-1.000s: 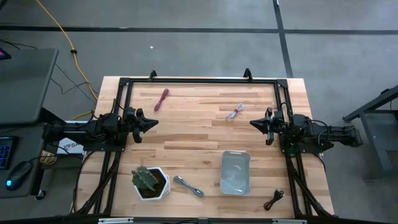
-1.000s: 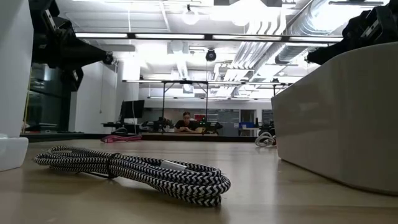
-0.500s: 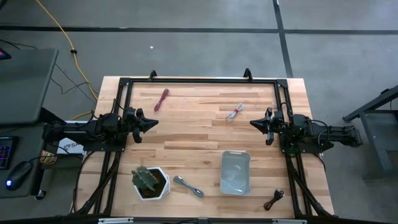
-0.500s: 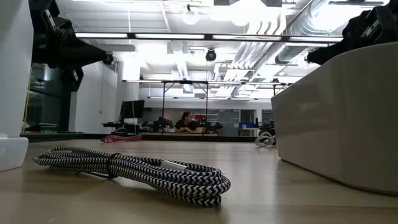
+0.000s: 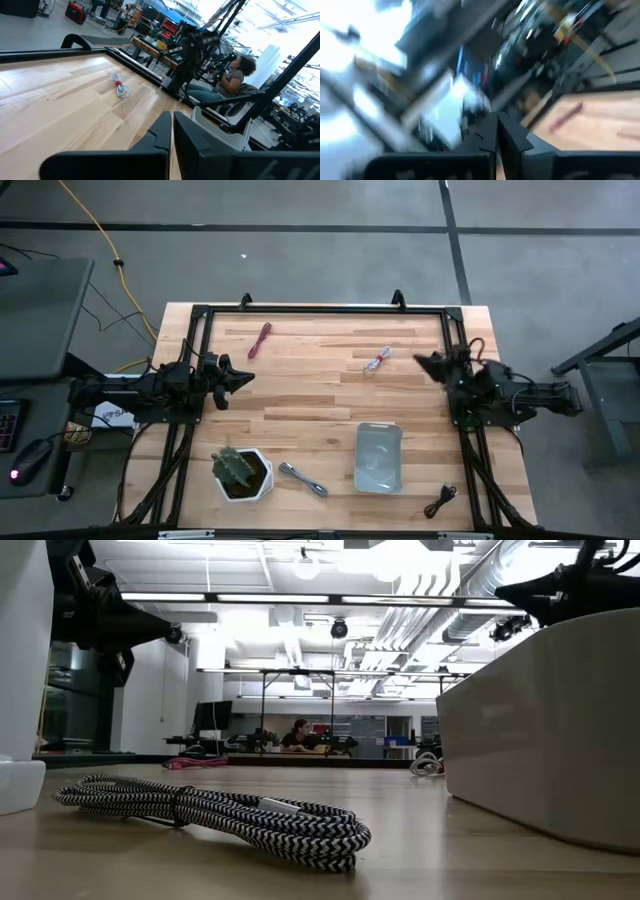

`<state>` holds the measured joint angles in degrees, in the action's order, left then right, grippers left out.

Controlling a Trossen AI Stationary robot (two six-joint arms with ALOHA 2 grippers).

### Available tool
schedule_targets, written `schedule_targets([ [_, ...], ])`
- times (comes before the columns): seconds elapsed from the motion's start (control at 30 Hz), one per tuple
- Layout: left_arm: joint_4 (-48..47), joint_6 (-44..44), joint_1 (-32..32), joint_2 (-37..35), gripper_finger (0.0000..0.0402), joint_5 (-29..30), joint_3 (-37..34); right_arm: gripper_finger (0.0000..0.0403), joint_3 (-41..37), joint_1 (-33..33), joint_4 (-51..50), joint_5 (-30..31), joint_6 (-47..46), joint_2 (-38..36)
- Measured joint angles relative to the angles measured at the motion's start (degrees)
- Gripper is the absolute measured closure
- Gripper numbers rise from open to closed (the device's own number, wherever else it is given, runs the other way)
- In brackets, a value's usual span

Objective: Pick and place USB-C Cables
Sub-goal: Put the white charger cable into the gray bin

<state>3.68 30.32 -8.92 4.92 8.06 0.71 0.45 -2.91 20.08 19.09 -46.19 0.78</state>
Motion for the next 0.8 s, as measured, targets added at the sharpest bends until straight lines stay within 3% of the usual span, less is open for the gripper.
schedule_targets([
  [0.1, 0.0, 0.01, 0.01, 0.01, 0.0401, -0.01, 0.0, 0.0399, 0.43, -0.01, 3.62, 8.8, -5.7, 0.95],
  [0.2, -0.02, -0.04, 0.01, 0.01, 0.0401, -0.01, -0.02, 0.038, 3.47, -0.01, 3.26, 13.48, -6.84, 4.32],
  [0.43, -0.02, -0.04, 0.01, 0.01, 0.0401, 0.01, 0.0, 0.0277, 19.94, -0.01, -0.35, 21.1, -7.43, 23.09],
  [0.57, -0.02, -0.04, 0.01, 0.01, 0.0401, -0.01, 0.0, 0.0205, 32.77, -0.62, -14.64, 22.88, -9.45, 36.09],
  [0.67, 0.0, -0.01, 0.01, 0.0, 0.0401, 0.0, 0.0, 0.0163, 41.86, -2.98, -31.39, 22.77, -15.92, 44.95],
  [0.8, -0.02, -0.01, 0.01, 0.01, 0.0401, 0.01, 0.0, 0.0141, 50.47, -8.87, -55.65, 13.91, -30.4, 55.12],
])
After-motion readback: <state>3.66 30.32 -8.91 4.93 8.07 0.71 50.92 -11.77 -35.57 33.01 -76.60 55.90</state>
